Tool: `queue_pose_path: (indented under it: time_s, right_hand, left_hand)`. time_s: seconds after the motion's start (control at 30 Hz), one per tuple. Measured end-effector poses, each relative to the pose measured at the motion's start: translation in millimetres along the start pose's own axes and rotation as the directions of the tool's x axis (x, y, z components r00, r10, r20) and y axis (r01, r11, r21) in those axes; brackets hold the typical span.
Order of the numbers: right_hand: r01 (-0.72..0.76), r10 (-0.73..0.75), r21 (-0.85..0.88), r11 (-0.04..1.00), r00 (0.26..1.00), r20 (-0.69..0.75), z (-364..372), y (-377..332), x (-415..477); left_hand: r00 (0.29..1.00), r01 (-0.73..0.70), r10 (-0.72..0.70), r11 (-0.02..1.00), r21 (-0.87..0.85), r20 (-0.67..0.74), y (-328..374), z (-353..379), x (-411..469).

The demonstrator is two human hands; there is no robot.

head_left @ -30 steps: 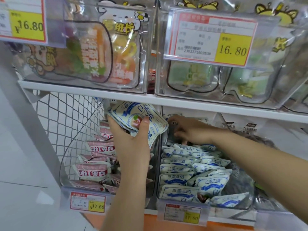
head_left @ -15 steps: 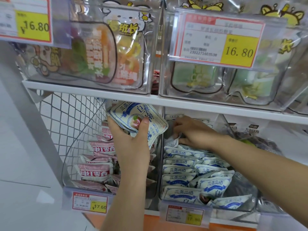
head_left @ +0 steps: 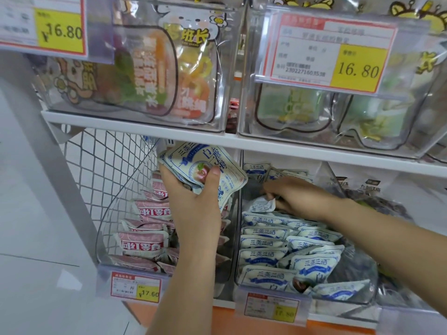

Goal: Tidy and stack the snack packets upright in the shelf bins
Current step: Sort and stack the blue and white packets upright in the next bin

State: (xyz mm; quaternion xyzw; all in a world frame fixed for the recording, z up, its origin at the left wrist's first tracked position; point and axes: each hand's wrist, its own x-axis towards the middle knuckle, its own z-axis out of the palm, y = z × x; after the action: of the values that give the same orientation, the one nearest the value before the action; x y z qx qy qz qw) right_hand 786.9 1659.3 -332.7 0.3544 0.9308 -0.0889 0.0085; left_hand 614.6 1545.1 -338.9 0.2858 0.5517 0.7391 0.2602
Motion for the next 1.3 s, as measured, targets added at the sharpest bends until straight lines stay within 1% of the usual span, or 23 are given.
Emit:
queue_pose_path:
  time_s: [0.17, 0.2, 0.27, 0.33, 0.37, 0.43, 0.53, 0.63, 0.67, 0.83, 0.93, 1.0, 1.07, 1.2, 1.3]
  right_hand:
    - [-0.175, 0.176, 0.033, 0.984, 0.984, -0.020, -12, 15, -1]
    - [-0.200, 0.200, 0.008, 0.980, 0.980, -0.019, -14, 14, -2]
    - [-0.215, 0.216, -0.128, 0.968, 0.976, -0.011, -15, 9, -1]
    - [-0.199, 0.210, -0.232, 0.952, 0.978, 0.022, -11, 5, 2]
    - [-0.186, 0.204, -0.246, 0.951, 0.978, 0.047, -9, 2, 4]
    - [-0.161, 0.177, -0.214, 0.964, 0.982, 0.061, -12, -2, 8]
    - [-0.115, 0.118, -0.065, 0.991, 0.992, 0.038, -21, -5, 10]
    - [0.010, 0.000, -0.069, 0.998, 0.990, 0.142, -19, -8, 11]
    - [0.024, -0.008, -0.086, 0.996, 0.984, 0.179, -18, -8, 11]
    - [-0.021, 0.036, -0.062, 0.998, 0.966, 0.256, -23, -9, 8]
    - [-0.029, 0.065, -0.115, 0.993, 0.946, 0.317, -21, -8, 9]
    - [-0.038, 0.075, -0.116, 0.993, 0.940, 0.334, -20, -7, 10]
    - [-0.049, 0.078, -0.093, 0.994, 0.937, 0.341, -20, -7, 11]
    - [-0.087, 0.078, 0.008, 0.996, 0.926, 0.369, -23, -7, 10]
    - [-0.105, 0.094, 0.007, 0.994, 0.914, 0.395, -24, -5, 9]
  left_hand:
    - [1.000, -0.015, 0.015, 1.000, 0.016, -0.004, -2, 0, 0]
    - [1.000, -0.022, 0.022, 1.000, 0.020, -0.004, -1, 0, 0]
    - [1.000, -0.027, 0.027, 0.999, 0.024, -0.001, -1, 0, 0]
    - [1.000, -0.027, 0.027, 0.999, 0.022, 0.002, -2, 1, -1]
    - [1.000, -0.030, 0.030, 0.999, 0.025, 0.001, -2, 1, -1]
    - [1.000, -0.029, 0.029, 0.999, 0.043, -0.002, -2, 2, -2]
    - [1.000, -0.024, 0.024, 0.999, 0.034, 0.003, -2, 2, -1]
    - [1.000, -0.016, 0.016, 1.000, 0.011, 0.006, -3, 1, 1]
    - [1.000, -0.016, 0.016, 1.000, 0.005, 0.009, -3, 0, 1]
    - [1.000, -0.015, 0.015, 1.000, -0.007, 0.004, -1, 0, 1]
    - [1.000, -0.014, 0.014, 1.000, -0.013, 0.006, -1, -1, 1]
    - [1.000, -0.013, 0.013, 1.000, -0.003, 0.005, -1, -1, 0]
    - [1.000, -0.009, 0.009, 1.000, 0.006, 0.006, -2, 0, 0]
    - [1.000, -0.002, 0.002, 1.000, 0.009, -0.002, -2, 0, 1]
    - [1.000, 0.005, -0.005, 1.000, 0.000, -0.002, -2, 0, 2]
